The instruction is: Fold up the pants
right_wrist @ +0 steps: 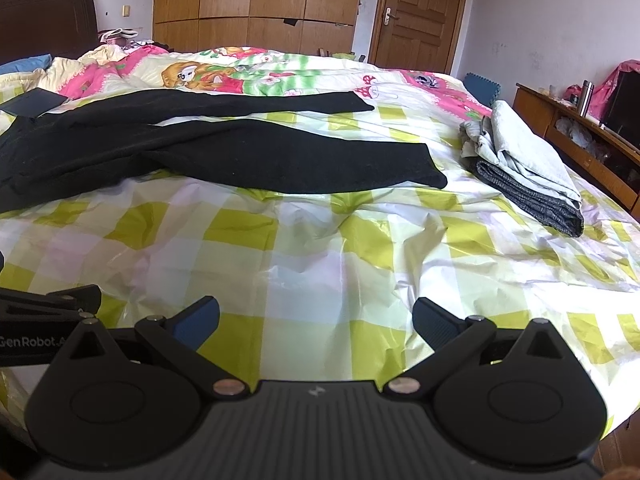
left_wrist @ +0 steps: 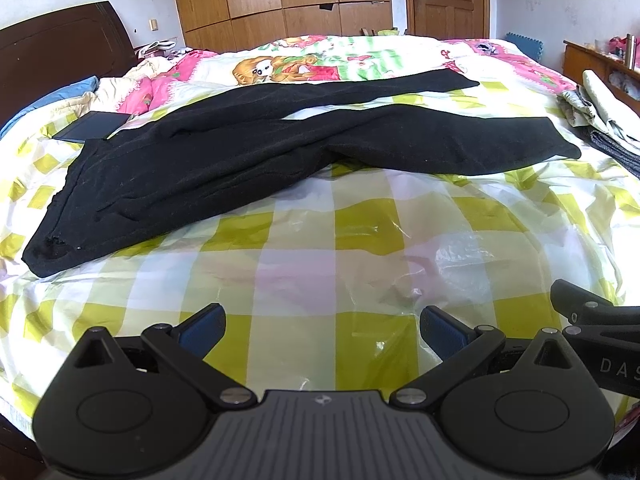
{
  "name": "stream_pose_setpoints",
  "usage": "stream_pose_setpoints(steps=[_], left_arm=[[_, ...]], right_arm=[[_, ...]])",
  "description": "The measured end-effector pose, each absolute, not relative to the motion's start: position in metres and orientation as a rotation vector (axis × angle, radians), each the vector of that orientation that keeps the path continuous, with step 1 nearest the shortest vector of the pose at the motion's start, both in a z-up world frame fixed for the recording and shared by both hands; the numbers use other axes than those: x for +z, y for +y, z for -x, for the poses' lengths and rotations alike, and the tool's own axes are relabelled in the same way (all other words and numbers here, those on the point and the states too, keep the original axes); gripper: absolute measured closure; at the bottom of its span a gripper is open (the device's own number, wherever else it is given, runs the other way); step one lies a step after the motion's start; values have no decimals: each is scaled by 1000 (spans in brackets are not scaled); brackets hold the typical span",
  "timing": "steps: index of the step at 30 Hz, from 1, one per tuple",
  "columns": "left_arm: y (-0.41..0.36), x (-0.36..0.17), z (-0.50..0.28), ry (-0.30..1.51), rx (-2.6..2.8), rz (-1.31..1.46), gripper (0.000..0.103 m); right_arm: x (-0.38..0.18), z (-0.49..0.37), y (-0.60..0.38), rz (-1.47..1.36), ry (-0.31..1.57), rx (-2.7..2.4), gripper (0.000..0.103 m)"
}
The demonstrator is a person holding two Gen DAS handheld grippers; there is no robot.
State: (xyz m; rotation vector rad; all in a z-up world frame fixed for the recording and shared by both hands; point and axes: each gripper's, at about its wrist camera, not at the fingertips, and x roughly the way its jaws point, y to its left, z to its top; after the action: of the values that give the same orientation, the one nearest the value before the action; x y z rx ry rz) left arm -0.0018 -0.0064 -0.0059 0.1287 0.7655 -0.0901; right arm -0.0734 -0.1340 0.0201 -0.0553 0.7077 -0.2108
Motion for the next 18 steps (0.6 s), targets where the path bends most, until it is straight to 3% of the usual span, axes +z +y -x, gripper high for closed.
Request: stream_pose_setpoints(steps=[18], left_arm=[[-6,-6,2,763,-88,-132,0]], right_arm=[[19,73,-134,51,711,-207,1]])
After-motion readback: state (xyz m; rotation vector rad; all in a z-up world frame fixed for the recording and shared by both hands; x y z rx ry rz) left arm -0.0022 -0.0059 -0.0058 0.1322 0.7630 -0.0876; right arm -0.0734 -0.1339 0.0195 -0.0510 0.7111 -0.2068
